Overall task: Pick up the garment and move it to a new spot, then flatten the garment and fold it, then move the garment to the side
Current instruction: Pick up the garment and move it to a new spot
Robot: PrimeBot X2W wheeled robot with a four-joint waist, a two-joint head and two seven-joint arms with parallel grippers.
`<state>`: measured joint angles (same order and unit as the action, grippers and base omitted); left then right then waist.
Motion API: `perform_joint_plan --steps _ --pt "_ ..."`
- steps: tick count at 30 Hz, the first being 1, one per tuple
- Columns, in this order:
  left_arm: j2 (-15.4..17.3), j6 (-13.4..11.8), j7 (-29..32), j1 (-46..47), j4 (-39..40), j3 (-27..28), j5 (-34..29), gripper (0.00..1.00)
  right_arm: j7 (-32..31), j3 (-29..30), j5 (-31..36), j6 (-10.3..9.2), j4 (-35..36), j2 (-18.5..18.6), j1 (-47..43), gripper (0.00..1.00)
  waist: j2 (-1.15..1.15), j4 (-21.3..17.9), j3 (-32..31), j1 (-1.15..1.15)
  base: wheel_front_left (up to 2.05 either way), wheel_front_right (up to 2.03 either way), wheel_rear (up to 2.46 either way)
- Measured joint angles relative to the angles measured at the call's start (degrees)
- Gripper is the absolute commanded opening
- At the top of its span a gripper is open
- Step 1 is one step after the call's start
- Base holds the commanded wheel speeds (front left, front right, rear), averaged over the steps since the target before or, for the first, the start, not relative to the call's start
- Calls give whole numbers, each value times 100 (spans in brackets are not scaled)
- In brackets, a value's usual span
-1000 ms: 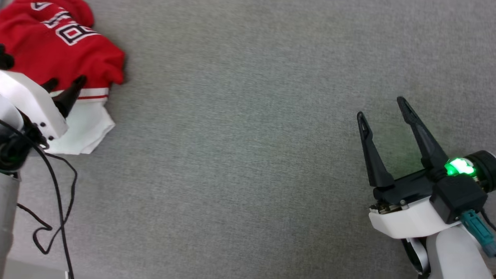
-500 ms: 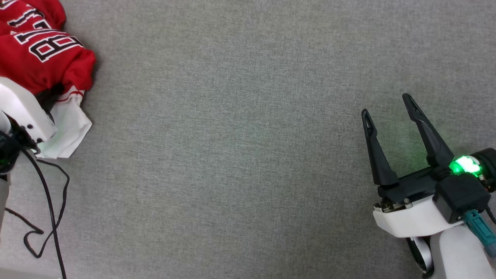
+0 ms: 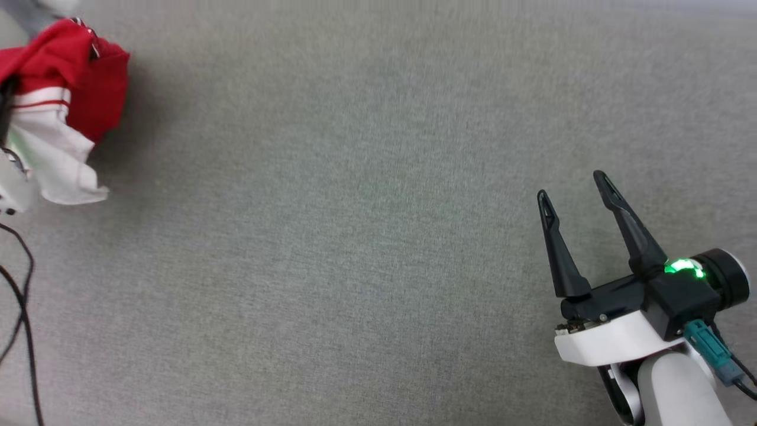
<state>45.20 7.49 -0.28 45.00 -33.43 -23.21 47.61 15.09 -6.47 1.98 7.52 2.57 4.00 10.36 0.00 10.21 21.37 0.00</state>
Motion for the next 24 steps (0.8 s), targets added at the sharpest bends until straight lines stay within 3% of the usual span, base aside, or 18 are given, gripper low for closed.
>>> perform_joint_plan --steps 13,19,24 --pt "655 -280 -466 141 1324 -171 -879 0 0 205 -345 0 -244 -100 -252 100 0 -341 -1132 -2 0 0 0" --pt "613 -386 -258 258 2105 -319 -1011 0 0 474 -602 0 -293 -100 -282 100 0 -788 -1329 -2 0 0 0" --pt "246 -539 33 373 2743 -597 -1111 0 0 602 -683 0 -344 -103 -310 100 0 -1230 -1420 -1 0 0 0"
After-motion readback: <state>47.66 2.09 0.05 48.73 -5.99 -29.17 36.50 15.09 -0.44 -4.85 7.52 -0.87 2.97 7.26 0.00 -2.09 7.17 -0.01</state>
